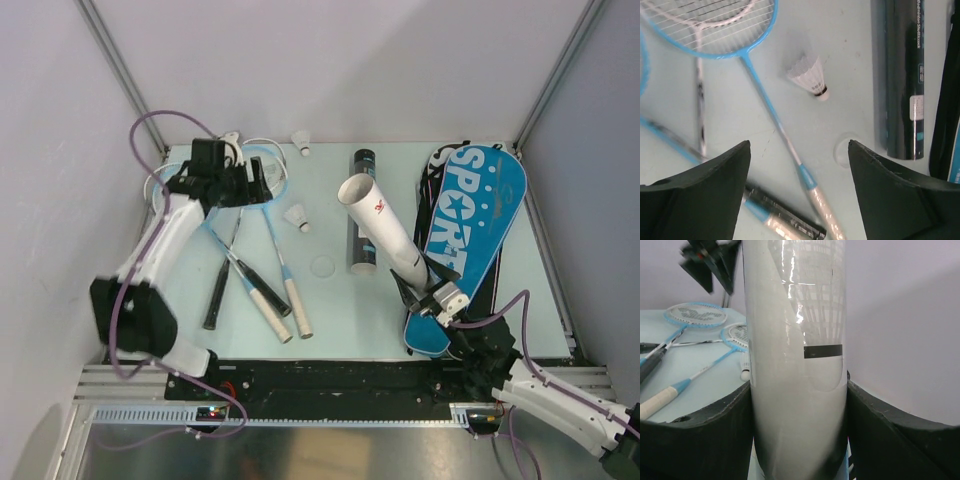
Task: Pack up the badminton gear
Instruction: Pick up the shuttlecock at the center of the board.
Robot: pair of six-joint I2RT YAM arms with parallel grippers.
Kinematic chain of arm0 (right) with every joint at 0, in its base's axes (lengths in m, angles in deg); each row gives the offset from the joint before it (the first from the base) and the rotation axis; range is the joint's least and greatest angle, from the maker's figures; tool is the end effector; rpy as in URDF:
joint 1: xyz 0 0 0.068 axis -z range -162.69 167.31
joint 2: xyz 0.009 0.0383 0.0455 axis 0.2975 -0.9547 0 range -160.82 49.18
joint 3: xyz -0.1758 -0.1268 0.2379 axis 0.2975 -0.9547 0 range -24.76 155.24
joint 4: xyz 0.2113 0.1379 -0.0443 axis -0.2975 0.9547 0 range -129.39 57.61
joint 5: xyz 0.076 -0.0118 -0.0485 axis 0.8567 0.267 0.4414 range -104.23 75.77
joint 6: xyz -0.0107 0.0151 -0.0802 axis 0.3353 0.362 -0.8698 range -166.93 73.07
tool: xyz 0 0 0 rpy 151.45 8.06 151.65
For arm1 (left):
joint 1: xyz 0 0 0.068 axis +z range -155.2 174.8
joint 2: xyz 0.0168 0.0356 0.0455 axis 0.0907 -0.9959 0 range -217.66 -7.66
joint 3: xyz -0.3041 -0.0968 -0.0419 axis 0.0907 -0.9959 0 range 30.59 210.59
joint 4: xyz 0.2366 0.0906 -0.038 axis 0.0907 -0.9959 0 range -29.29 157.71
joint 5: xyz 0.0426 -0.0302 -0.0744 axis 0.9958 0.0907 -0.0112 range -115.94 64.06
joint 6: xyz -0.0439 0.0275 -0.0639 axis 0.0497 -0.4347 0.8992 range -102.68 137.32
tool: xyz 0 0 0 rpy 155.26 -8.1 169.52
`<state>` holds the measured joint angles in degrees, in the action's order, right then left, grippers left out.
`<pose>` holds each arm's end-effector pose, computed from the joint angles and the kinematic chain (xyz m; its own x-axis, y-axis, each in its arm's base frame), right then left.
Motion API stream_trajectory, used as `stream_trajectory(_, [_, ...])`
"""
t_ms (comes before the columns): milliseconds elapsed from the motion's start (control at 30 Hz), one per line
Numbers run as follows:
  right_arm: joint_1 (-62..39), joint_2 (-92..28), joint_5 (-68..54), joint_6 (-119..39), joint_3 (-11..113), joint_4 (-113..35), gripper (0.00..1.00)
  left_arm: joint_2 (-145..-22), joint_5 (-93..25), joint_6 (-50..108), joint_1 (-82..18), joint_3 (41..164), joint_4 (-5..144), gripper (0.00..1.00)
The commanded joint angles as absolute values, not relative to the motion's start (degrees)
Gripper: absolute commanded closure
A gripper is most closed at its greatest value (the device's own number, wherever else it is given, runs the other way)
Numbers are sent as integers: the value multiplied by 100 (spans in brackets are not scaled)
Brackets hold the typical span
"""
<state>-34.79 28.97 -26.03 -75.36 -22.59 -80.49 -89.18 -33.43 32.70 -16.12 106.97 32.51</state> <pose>0.0752 0.0728 0.2615 0.5243 -0.0851 -0.8473 -0.4632 0.8064 -0.3676 0.3202 -0.0713 0.3690 -0.6886 -0.1351 -0.7125 0.1064 0.9530 -0.2835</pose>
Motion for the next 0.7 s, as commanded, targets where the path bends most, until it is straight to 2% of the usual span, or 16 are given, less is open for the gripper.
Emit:
stream_trajectory(0, [-3544,3220,-2580,-7240,-1909,-7878,64,-10204,-4979,2742,-1333,11737,3528,18])
stream_trajectory(167, [-3594,3147,-2488,-7317,-1793,-7801,64,-11820,-5604,2664,-1312,12876,3527,22])
stream_trajectory(300, [-3624,3145,-2528,-7342,-1777,-7742,64,-12660,-5921,2850,-1312,13488,3528,25])
stream_trajectory(667, [-3629,3012,-2597,-7481,-1754,-7824,64,-13370,-5981,2843,-1500,13240,3526,29])
